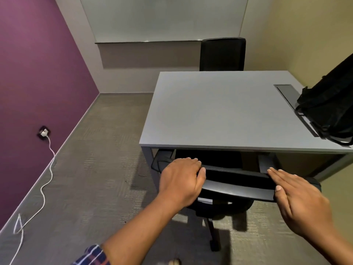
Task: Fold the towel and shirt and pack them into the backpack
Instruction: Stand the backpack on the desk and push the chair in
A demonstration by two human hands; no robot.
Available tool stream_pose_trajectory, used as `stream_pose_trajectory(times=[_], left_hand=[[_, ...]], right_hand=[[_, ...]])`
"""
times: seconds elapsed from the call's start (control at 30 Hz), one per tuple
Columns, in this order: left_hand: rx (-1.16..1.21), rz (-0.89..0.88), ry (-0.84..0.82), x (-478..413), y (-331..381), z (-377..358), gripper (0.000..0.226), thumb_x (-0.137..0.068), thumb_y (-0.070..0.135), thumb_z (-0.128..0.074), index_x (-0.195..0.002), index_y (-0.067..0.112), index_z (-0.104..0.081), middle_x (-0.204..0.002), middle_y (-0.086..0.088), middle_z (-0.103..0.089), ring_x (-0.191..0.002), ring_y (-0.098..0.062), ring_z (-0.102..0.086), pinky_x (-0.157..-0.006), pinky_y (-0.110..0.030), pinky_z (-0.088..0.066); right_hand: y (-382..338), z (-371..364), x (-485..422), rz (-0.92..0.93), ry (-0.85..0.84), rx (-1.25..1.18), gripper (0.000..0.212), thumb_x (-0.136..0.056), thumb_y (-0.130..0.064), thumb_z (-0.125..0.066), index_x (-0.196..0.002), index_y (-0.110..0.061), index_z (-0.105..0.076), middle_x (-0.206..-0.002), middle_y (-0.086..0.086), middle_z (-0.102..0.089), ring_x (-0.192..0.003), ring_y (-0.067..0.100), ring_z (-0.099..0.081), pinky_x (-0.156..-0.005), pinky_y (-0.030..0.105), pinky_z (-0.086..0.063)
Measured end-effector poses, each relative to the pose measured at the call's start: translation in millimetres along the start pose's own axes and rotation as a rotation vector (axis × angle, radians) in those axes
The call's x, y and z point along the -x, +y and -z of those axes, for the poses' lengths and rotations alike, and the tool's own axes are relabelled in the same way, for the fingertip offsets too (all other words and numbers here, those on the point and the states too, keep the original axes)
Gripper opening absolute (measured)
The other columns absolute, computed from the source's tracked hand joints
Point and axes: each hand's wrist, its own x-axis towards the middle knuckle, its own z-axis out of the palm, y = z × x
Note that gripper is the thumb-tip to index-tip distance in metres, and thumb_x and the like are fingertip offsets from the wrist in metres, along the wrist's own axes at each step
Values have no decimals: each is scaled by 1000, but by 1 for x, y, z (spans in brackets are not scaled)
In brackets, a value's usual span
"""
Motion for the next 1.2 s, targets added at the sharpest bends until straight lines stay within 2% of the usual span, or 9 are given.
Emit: stream_pose_trajectory(times=[0.2,0.47,0.57,0.67,0.73,0.8,0.97,1.13,1.2], left_hand=[[6,-9,-4,-31,-18,-5,50,-96,38,-26,-96,17,-72,-97,3,-72,-96,-16,-65,-91,-36,-50],[10,-21,-4,-68,-39,-11,51,-95,34,-25,-98,15,-71,-99,0,-72,-96,-18,-65,-90,-35,-51],[14,-30,-15,-81,-42,-13,51,-98,34,-23,-115,15,-67,-119,0,-68,-113,-17,-59,-102,-33,-41],[7,-41,13,-87,-44,-19,59,-98,37,-16,-134,16,-57,-140,0,-55,-132,-15,-47,-112,-29,-29],[-43,-46,48,-88,-43,-25,61,-96,38,-16,-131,15,-61,-136,0,-59,-130,-15,-51,-110,-30,-33],[-75,-66,115,-87,-42,-32,52,-94,35,-28,-118,14,-70,-123,-1,-68,-118,-16,-61,-102,-32,-44],[-71,-177,417,-86,-41,-57,40,-91,27,-42,-104,9,-76,-108,-5,-73,-103,-19,-69,-91,-35,-53],[-111,-167,449,-97,-32,-61,41,-91,26,-41,-102,9,-77,-109,-5,-73,-103,-19,-70,-88,-35,-54],[-126,-150,449,-101,-26,-63,42,-92,26,-40,-103,9,-76,-110,-5,-73,-103,-18,-69,-89,-35,-54]], right_hand=[[-3,-8,-34,-32,-25,28,60,-97,-38,-21,-134,-12,-60,-136,1,-60,-129,20,-55,-109,33,-31],[-7,-16,-76,-25,8,13,58,-97,-38,-22,-136,-13,-58,-138,1,-58,-131,18,-52,-109,42,-40],[-7,-17,-91,-30,11,23,57,-97,-37,-23,-135,-13,-59,-137,2,-59,-130,18,-53,-109,40,-39],[-9,-20,-101,-39,3,36,59,-98,-39,-20,-135,-12,-59,-137,3,-59,-131,18,-51,-111,39,-37],[-12,-24,-104,-37,13,33,58,-99,-38,-22,-133,-11,-60,-137,5,-60,-131,19,-52,-111,37,-37],[-13,-24,-105,-33,23,7,57,-99,-37,-24,-132,-10,-62,-135,5,-61,-129,20,-54,-110,36,-37],[4,-25,-106,50,42,-59,53,-99,-40,-30,-132,-14,-62,-136,2,-60,-130,17,-53,-109,36,-38],[26,-29,-122,151,62,-109,48,-100,-35,-30,-128,-15,-64,-130,-1,-64,-127,10,-50,-108,27,-31],[31,-30,-128,153,73,-113,48,-99,-34,-31,-125,-14,-66,-127,1,-66,-124,13,-55,-106,26,-31]])
